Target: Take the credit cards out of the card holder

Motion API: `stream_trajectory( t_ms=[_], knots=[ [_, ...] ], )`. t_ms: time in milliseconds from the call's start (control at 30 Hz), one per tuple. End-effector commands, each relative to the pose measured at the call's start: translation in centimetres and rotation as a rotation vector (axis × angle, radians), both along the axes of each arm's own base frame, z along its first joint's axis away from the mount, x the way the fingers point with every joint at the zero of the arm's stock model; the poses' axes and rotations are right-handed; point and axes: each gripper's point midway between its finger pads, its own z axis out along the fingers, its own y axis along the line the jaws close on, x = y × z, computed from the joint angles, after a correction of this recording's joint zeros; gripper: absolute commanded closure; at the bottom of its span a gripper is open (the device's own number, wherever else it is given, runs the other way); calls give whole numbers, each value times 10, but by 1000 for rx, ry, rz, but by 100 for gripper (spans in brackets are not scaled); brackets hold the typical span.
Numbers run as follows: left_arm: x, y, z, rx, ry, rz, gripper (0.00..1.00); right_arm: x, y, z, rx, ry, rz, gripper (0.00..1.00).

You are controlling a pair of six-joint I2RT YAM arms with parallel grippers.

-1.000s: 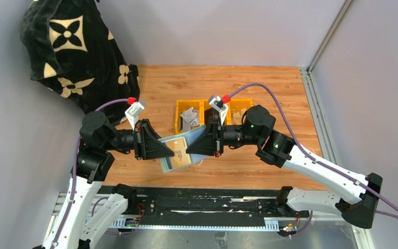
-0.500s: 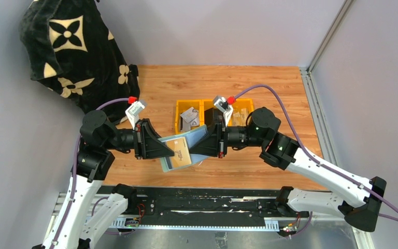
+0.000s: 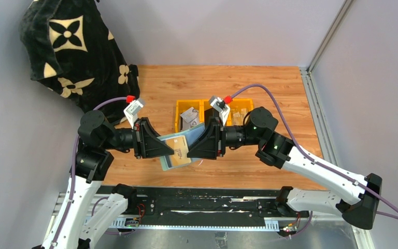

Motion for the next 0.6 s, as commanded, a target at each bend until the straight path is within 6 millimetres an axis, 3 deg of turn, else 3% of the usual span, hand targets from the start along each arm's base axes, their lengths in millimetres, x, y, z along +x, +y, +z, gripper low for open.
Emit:
stream_trajectory(
  t_ms=[0,100,200,267,367,467,567],
  knots=[
    [-2,1,14,-17,-47,12,89,-8,3,4,24,-11,44,66],
    [-2,1,14,-18,-50,12,89,-7,5,1,15,-5,46,71],
    [-2,1,14,-18,-49,9,88,-6,7,0,13,2,50,89],
    [-3,1,15,-19,-50,9,86,-5,7,2,22,4,44,93],
    [-3,1,13,-18,-40,12,67,-4,8,6,39,3,37,100],
    [-2,0,8,-35,7,24,50,-2,9,10,72,16,26,100],
    [-5,-1,15,-109,40,12,40,0,14,12,98,37,26,100]
  ],
)
